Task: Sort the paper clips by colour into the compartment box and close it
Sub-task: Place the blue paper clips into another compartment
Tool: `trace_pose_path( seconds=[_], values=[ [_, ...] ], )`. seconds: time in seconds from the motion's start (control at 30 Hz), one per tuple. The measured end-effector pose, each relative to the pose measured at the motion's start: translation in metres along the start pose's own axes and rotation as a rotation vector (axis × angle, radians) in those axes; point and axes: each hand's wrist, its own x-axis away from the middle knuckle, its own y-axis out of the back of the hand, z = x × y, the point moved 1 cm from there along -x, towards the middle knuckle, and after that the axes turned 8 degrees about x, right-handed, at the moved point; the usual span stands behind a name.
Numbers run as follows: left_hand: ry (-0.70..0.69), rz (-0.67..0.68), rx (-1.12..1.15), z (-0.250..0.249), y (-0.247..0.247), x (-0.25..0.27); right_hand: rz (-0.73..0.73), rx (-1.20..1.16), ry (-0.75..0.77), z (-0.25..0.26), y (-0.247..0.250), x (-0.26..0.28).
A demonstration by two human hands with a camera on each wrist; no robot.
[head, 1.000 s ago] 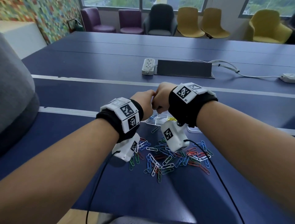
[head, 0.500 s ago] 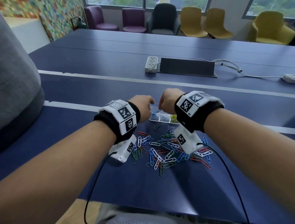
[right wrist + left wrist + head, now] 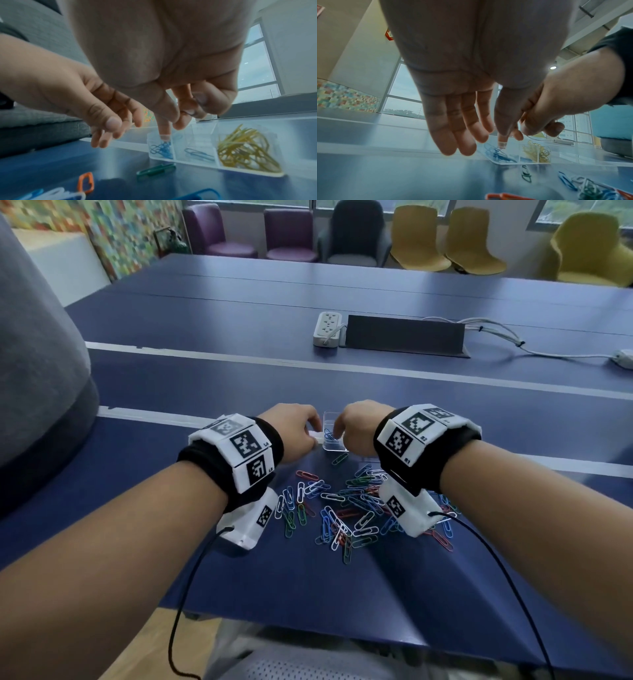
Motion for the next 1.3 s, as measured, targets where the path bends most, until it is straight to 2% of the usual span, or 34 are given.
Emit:
trace_pose_path(
  seconds=[0.17,0.43,0.6,1.0,1.3],
  values=[
    [-0.013,0.116,-0.192,0.004,0.001,0.015,-0.142,-0.097,0.040,-0.005,0.008,0.011],
    [-0.079,0.210,-0.296,-0.009,-0.013,0.016,-0.004,0.105,0.189,-0.006,-0.008,0.025],
    [-0.092,0.211,-0.315,-0.009,-0.015,0.016,-0.001,0.130,0.201,-0.008,-0.015,0.027],
    [-0.033,0.212,0.004,0.005,-0.009,0.012,-0.097,-0.058,0.201,-0.006,-0.013,0.030],
    [-0.022,0.195,0.168,0.009,-0.012,0.010,-0.010,-0.234,0.146,0.002,-0.013,0.031]
  ],
)
